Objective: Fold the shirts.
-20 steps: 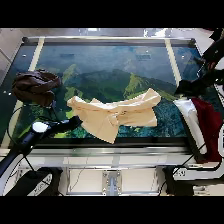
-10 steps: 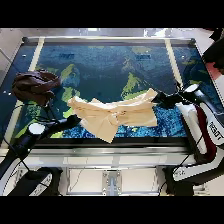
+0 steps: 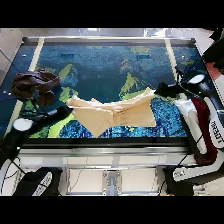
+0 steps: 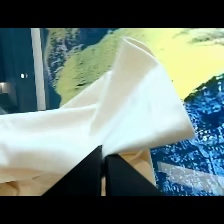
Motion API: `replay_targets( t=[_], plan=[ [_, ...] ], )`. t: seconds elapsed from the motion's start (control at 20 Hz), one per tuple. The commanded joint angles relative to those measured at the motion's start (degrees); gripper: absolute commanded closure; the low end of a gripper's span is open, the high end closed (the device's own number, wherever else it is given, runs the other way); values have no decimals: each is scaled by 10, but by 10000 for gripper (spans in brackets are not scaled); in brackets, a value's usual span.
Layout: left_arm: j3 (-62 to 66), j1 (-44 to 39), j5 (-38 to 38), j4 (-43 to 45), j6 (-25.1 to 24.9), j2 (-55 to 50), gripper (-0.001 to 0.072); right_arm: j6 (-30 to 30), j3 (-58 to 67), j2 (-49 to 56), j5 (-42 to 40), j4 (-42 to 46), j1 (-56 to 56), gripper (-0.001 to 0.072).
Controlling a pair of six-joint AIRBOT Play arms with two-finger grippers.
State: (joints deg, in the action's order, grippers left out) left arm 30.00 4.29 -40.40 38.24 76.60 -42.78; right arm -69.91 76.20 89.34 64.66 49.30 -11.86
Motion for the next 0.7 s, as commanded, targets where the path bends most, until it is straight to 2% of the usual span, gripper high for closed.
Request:
replay_targets(
  t=[0.0, 0.15, 0.25, 0.35, 0.5, 0.65],
  plan=[
    [101, 120, -166, -1, -12, 71, 693, 15, 84, -96, 123, 56, 0, 697],
    [223, 224, -286, -1, -27, 136, 693, 13, 146, -229, 222, 70, 1, 698],
    [316, 279, -305, -1, -28, 167, 693, 2, 183, -328, 228, 71, 1, 698],
    [412, 312, -307, 7, -51, 179, 693, -2, 231, -412, 199, 90, 1, 698],
    [551, 307, -308, 116, -50, 179, 695, -37, 341, -485, 170, 154, 0, 699],
    [643, 210, -308, 268, -10, 166, 696, -66, 453, -496, 196, 240, 0, 700]
  ],
)
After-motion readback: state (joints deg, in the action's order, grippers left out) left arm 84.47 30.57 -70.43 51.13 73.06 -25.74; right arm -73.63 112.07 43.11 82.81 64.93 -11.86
